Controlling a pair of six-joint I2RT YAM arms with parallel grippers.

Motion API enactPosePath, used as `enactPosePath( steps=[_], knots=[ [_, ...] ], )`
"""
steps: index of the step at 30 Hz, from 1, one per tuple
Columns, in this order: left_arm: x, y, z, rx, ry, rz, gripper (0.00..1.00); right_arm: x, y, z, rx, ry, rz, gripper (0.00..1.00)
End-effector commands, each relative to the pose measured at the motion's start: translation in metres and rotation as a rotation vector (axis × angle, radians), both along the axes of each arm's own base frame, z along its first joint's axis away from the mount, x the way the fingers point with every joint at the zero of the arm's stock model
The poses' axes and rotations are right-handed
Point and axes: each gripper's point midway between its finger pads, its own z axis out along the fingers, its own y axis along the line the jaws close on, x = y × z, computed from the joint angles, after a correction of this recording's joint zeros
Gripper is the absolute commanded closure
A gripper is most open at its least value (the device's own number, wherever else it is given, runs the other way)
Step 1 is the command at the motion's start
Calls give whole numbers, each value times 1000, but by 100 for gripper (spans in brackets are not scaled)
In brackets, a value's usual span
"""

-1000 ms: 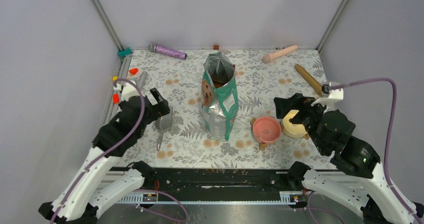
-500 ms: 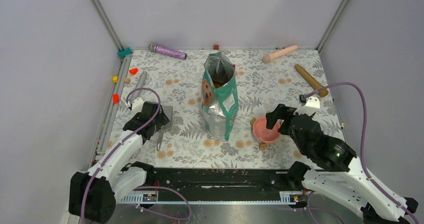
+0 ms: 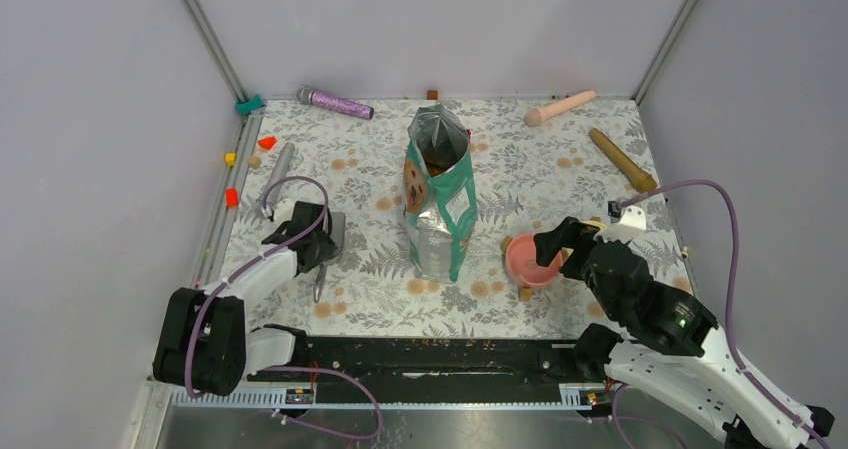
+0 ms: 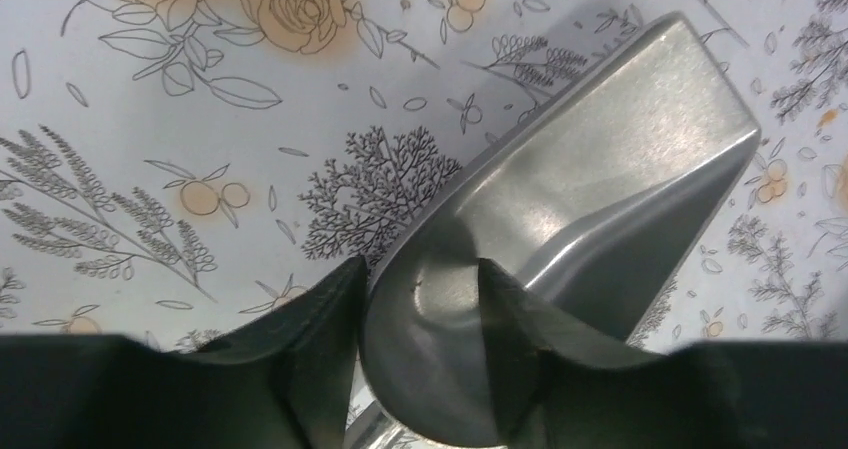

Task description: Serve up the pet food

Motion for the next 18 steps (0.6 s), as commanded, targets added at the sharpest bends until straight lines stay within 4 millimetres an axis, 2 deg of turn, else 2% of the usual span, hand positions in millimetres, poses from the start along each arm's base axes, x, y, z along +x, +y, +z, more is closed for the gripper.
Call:
enactPosePath(
  steps=[1,3,5,9,12,16,18],
  knots=[
    [12,-10,-3,-57,-29,-10,64,1,-9,3,38,-30,-57,3],
    [12,-12,-3,-57,-19,-26,89,1,-9,4,46,-33,-61,3],
    [12,-12,-1,-56,-17,-38,100,1,-10,4,52,-36,-63,3],
    [11,-17,11,-79,-43,-57,100,0,-10,1,58,-34,-59,3],
    [11,-23,31,-123,-96,-70,100,-2,-7,1,69,-43,-35,2],
    [12,-38,78,-204,-253,-137,100,-3,2,5,130,-86,8,1],
    [8,-43,103,-235,-329,-166,100,-6,12,11,170,-120,77,0]
  ],
)
